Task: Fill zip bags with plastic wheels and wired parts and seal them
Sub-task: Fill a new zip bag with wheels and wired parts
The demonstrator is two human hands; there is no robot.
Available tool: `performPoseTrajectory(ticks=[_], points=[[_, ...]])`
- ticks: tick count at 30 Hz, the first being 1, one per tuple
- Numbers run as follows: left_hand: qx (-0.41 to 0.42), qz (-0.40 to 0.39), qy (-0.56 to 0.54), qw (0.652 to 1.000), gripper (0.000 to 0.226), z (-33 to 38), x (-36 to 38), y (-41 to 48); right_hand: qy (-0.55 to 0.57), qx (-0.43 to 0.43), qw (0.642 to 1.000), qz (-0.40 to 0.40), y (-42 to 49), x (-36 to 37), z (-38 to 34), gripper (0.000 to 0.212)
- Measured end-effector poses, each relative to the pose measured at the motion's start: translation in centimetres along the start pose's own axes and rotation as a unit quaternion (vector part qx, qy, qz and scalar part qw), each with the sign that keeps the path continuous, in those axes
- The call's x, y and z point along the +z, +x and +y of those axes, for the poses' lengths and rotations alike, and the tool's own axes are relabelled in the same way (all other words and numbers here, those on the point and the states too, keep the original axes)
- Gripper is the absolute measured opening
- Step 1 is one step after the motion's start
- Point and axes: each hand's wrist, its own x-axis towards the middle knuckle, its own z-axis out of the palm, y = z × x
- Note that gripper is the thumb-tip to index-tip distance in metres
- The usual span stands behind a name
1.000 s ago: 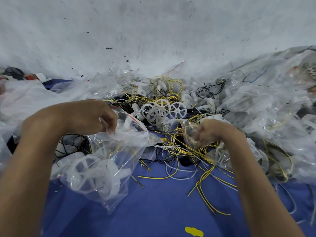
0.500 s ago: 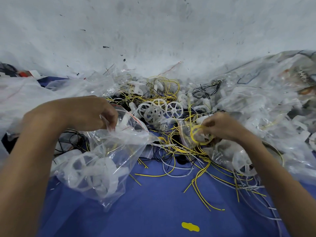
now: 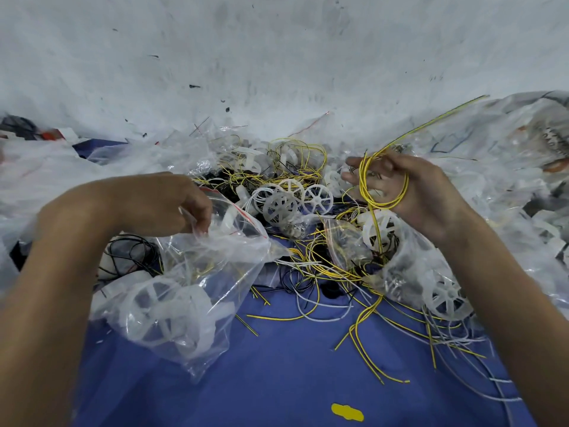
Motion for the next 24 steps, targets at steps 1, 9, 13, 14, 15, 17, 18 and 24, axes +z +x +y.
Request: performPoseTrajectory(ticks=[1,9,13,14,15,17,18,24], points=[[0.0,0.001,0.002,1.0,0.054,0.1,0.0,0.0,0.048,0.014,0.999,-0.007,0.0,0.2,0.0,0.029],[-0.027,-0.009,-0.003,1.0,0.039,0.9,0.1,-0.1,0.154,-0.006,0.987,-0.04,0.6,2.6,-0.8,0.026],[-0.039,-0.028,-0.01,0.999,0.025,1.8,0.6,0.1,0.167,0.0,0.984,-0.06,1.1,4.2,-0.4,0.023],[-0.04,-0.033,-0.017,0.998,0.022,2.1,0.7,0.2,0.156,0.013,0.985,-0.067,1.2,4.7,0.3,0.019],[-0.039,-0.037,-0.026,0.998,0.02,2.3,0.8,0.2,0.141,0.03,0.987,-0.076,1.2,5.1,1.3,0.015],[-0.036,-0.035,-0.035,0.998,0.016,2.6,0.9,0.2,0.128,0.07,0.984,-0.101,1.2,5.7,3.1,0.013],[-0.035,-0.032,-0.037,0.998,0.015,2.7,0.9,0.1,0.132,0.089,0.98,-0.116,1.2,6.1,3.9,0.02],[-0.034,-0.013,-0.041,0.998,0.014,2.9,0.7,-0.1,0.038,0.094,0.99,-0.098,1.6,7.0,5.5,0.039]])
